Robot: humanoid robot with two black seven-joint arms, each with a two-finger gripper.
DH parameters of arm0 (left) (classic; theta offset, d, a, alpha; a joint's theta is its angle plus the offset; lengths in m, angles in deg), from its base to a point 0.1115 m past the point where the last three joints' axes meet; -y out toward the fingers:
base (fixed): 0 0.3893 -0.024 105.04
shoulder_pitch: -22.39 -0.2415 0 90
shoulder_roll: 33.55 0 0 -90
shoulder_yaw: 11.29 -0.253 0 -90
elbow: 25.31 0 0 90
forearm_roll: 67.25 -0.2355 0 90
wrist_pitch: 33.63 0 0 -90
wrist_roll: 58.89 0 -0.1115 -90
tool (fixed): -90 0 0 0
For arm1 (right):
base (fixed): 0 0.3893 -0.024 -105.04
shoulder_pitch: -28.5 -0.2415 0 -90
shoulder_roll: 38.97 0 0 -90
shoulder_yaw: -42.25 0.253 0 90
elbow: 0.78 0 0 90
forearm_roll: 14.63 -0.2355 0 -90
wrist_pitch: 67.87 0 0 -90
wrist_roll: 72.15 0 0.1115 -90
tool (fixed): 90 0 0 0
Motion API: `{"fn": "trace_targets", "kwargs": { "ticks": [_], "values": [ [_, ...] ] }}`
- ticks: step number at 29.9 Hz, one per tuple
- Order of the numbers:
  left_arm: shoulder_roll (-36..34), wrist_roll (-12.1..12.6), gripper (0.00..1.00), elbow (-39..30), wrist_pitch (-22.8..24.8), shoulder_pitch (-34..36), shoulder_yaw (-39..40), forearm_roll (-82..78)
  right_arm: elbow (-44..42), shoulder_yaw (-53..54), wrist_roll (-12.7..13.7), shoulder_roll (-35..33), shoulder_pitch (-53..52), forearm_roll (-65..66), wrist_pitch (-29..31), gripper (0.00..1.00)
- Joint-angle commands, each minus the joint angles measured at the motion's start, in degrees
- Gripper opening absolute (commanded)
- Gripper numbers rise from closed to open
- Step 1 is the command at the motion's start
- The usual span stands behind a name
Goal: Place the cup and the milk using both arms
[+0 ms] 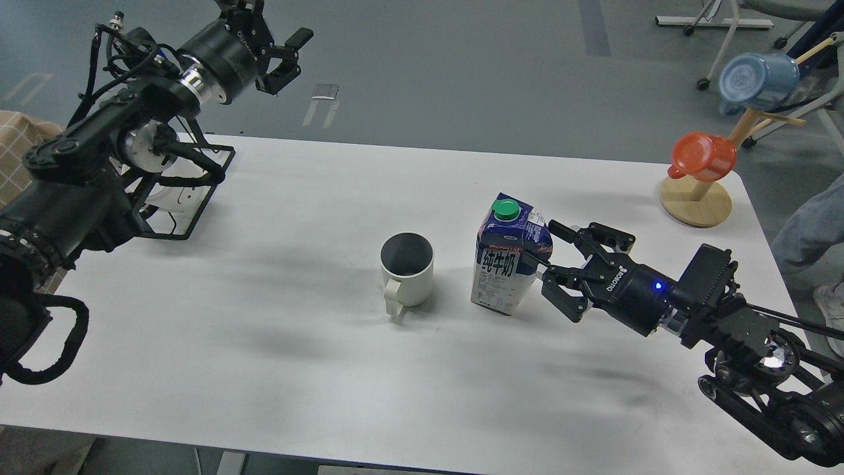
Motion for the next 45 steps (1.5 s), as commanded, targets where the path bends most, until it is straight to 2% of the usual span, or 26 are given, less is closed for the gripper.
{"fn": "trace_targets", "kwargs": {
  "ticks": [1,9,11,15,17,19,20,21,23,24,26,28,31,33,35,38,40,45],
  "values": [
    [0.0,0.1,0.97,0.0,0.0,0.0,-0.1,0.0,2.0,0.0,0.0,-2.5,0.7,0.0,0.0,0.66],
    [0.0,0.2,0.97,0.0,0.0,0.0,-0.6,-0.1,11.4,0.3,0.0,-11.5,1.1,-2.7,0.0,0.66],
    [0.0,0.2,0.97,0.0,0.0,-0.1,-0.8,-0.1,13.5,1.0,0.0,-15.7,0.7,-5.9,0.0,0.66],
    [0.0,0.2,0.97,0.0,0.0,0.0,-0.6,0.0,15.0,3.7,0.0,-19.5,-0.6,-14.7,1.5,0.66],
    [-0.1,0.2,0.98,0.0,0.0,0.0,-0.2,0.0,15.0,5.4,0.0,-20.9,-3.2,-21.4,5.0,0.66],
    [0.0,0.1,0.98,0.0,0.0,0.1,-0.1,0.0,14.0,6.1,0.0,-21.5,-8.7,-29.8,12.9,0.66],
    [0.0,0.1,0.98,0.0,0.0,0.1,-0.1,0.0,13.6,6.3,0.0,-21.5,-10.3,-32.3,14.9,0.66],
    [0.0,-0.1,0.98,0.0,0.0,0.2,0.0,0.0,12.6,6.6,0.0,-21.3,-12.9,-37.2,18.3,0.68],
    [0.0,-0.2,0.98,0.0,0.0,0.2,0.0,-0.1,11.2,6.7,0.0,-20.9,-15.2,-42.4,21.2,0.71],
    [0.0,-0.3,0.98,0.1,0.0,0.2,0.0,-0.1,9.3,6.7,0.0,-20.7,-17.2,-47.1,23.5,0.76],
    [-0.1,-0.4,0.98,0.4,0.0,0.2,0.0,0.0,5.0,6.5,0.0,-18.3,-20.8,-53.6,25.0,0.86],
    [-0.1,0.0,0.98,0.5,0.0,0.2,0.0,0.0,0.8,6.3,0.0,-13.8,-23.9,-57.8,26.1,1.00],
    [0.4,0.3,0.98,0.7,0.0,0.4,0.0,0.0,-6.6,6.4,0.0,-8.5,-28.0,-59.7,28.3,1.00],
    [0.7,0.4,0.98,1.1,0.0,0.7,0.1,0.0,-14.5,6.7,0.0,-0.1,-31.8,-60.2,28.3,1.00],
    [0.9,0.3,0.98,1.5,0.0,1.0,0.2,0.1,-19.9,7.6,0.0,5.2,-33.6,-62.7,28.2,1.00],
    [1.4,0.3,0.97,1.5,-1.5,1.1,1.1,0.3,-23.8,8.5,0.0,9.2,-34.7,-67.8,29.0,1.00],
    [2.3,1.7,0.96,1.5,-1.4,1.0,2.5,1.1,-26.0,8.4,0.0,11.6,-36.3,-72.5,29.6,1.00],
    [4.3,9.6,0.96,1.6,-1.2,0.4,5.4,2.2,-34.4,9.2,0.0,17.8,-37.5,-87.0,41.7,0.99]
  ]
}}
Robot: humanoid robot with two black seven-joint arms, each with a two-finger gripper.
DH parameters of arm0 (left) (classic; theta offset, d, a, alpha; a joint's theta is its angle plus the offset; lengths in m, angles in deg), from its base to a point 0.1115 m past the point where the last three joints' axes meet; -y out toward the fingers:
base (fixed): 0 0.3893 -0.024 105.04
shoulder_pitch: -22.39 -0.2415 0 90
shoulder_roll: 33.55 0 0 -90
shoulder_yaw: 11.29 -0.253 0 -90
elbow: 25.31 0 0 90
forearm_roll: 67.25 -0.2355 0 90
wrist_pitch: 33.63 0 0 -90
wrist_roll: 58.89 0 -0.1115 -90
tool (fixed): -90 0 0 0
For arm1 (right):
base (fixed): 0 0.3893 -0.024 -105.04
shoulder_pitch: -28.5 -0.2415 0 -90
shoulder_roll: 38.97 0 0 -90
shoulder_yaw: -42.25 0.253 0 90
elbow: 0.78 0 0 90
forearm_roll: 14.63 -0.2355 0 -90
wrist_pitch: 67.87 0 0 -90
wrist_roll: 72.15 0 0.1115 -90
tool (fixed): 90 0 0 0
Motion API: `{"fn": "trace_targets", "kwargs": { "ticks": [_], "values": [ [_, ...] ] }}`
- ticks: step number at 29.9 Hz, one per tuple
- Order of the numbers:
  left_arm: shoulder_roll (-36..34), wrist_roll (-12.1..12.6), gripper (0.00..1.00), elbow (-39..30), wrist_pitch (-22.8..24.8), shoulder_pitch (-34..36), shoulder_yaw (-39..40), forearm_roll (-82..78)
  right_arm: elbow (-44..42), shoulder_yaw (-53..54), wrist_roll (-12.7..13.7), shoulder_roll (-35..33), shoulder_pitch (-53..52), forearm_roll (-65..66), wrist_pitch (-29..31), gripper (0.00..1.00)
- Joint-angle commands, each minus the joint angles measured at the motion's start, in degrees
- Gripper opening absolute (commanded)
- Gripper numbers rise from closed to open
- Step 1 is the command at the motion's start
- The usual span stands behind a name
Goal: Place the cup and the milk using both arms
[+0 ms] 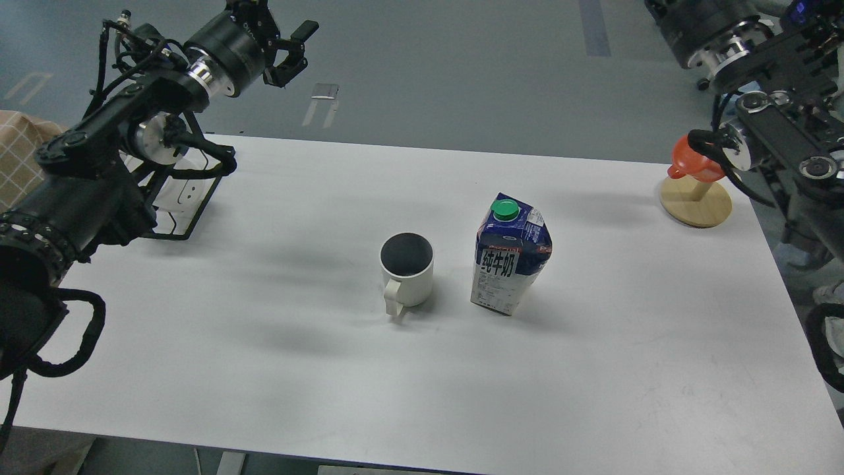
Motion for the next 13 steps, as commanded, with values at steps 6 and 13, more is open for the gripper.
{"fn": "trace_targets", "kwargs": {
  "ticks": [6,13],
  "values": [
    [3.5,2.2,0.97,-0.1,1.4,-0.5,2.3,0.5,-6.6,1.1,0.0,5.3,0.8,-21.7,9.2,1.00],
    [4.4,-3.6,0.98,-0.1,1.4,-1.3,2.3,0.5,-6.4,4.7,0.0,6.7,3.2,-22.6,8.9,1.00]
  ]
}}
